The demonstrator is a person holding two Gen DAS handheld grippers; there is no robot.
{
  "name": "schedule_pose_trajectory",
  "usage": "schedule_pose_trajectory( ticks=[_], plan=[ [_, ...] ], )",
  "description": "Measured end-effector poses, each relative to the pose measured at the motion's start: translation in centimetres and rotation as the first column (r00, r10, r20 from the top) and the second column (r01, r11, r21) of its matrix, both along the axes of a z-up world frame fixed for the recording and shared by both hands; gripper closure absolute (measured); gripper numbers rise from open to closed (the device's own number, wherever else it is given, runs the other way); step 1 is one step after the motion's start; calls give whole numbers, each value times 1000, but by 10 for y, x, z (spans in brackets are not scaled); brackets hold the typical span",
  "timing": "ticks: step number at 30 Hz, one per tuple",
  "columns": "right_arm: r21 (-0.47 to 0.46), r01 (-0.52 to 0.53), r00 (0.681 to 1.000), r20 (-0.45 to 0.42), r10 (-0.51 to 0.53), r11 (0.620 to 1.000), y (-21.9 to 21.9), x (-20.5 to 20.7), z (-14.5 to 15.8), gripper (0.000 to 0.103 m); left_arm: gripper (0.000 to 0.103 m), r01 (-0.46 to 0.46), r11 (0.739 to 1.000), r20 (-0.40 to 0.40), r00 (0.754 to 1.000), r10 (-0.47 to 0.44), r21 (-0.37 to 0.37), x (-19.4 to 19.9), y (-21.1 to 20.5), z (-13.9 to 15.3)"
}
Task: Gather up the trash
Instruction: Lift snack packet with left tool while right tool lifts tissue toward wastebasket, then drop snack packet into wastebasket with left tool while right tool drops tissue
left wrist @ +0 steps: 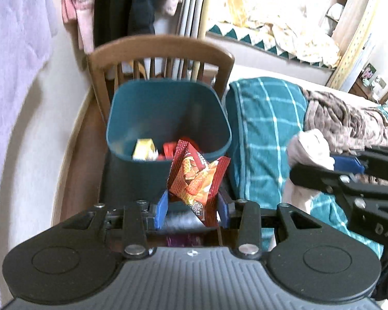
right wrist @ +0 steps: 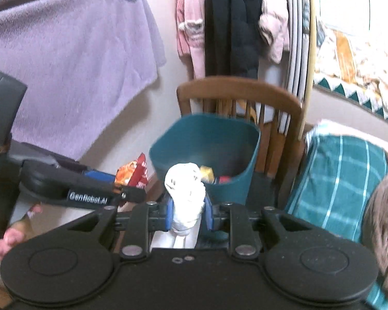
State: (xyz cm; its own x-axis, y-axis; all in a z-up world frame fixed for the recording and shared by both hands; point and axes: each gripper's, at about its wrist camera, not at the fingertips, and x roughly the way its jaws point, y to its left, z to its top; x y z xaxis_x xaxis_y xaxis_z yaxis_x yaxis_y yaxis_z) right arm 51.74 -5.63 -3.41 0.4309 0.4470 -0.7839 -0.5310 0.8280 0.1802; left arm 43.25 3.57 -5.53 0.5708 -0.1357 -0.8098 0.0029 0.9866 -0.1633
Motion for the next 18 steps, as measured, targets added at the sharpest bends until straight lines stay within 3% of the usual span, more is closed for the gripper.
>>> schedule_pose_trajectory(
  ticks=[5,9,18],
  plan=[
    [-24,13,998,62,-11,1000,22,39,9,80,64,48,998,27,998,-48,31,41,15,5],
    [-58,52,994,95,-47,997,43,78,3,80,64,101,994,3,995,-101,37,86,30,-7],
    [-143,163,986,56,-157,976,82,172,-61,80,64,264,961,-108,961,-254,89,183,49,-56]
  ],
)
